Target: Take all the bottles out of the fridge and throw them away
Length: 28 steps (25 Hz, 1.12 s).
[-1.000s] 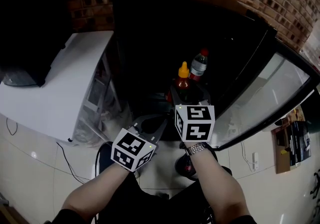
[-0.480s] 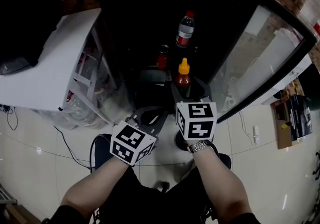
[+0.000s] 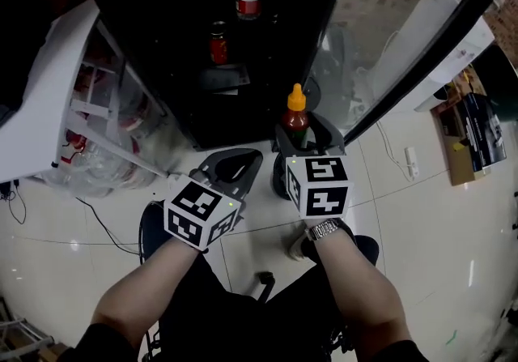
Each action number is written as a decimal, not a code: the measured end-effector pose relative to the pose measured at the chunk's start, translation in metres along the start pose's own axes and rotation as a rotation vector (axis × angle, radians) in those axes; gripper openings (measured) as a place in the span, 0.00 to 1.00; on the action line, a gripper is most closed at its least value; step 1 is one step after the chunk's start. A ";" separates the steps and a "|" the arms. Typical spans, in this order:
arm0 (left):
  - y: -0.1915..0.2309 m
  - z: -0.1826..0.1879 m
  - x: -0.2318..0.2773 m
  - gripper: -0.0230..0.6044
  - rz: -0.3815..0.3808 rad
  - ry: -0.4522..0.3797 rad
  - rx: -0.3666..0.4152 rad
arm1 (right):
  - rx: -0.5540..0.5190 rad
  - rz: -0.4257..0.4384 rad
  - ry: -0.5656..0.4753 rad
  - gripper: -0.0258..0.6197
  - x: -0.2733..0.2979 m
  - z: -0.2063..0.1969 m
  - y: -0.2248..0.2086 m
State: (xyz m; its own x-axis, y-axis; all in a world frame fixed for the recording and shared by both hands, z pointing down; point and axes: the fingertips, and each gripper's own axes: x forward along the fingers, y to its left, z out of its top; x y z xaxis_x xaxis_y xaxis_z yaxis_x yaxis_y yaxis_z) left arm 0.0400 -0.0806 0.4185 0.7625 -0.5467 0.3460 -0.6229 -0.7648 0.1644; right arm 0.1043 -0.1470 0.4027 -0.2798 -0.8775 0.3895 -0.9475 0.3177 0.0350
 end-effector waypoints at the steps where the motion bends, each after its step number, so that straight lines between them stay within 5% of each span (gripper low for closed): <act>1: -0.003 -0.005 0.007 0.04 -0.010 0.009 -0.006 | 0.010 -0.010 0.018 0.43 -0.002 -0.012 -0.008; 14: -0.014 -0.065 0.073 0.04 -0.054 0.100 -0.099 | 0.105 -0.046 0.258 0.43 0.002 -0.158 -0.057; 28: -0.022 -0.120 0.098 0.04 -0.019 0.178 -0.170 | 0.178 -0.032 0.357 0.37 0.018 -0.241 -0.070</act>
State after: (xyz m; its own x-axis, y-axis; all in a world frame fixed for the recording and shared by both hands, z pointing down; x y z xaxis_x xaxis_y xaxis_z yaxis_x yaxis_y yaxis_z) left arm 0.1078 -0.0764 0.5593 0.7413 -0.4524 0.4958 -0.6403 -0.6982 0.3202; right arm 0.2025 -0.0984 0.6293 -0.2081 -0.6957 0.6876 -0.9756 0.1977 -0.0953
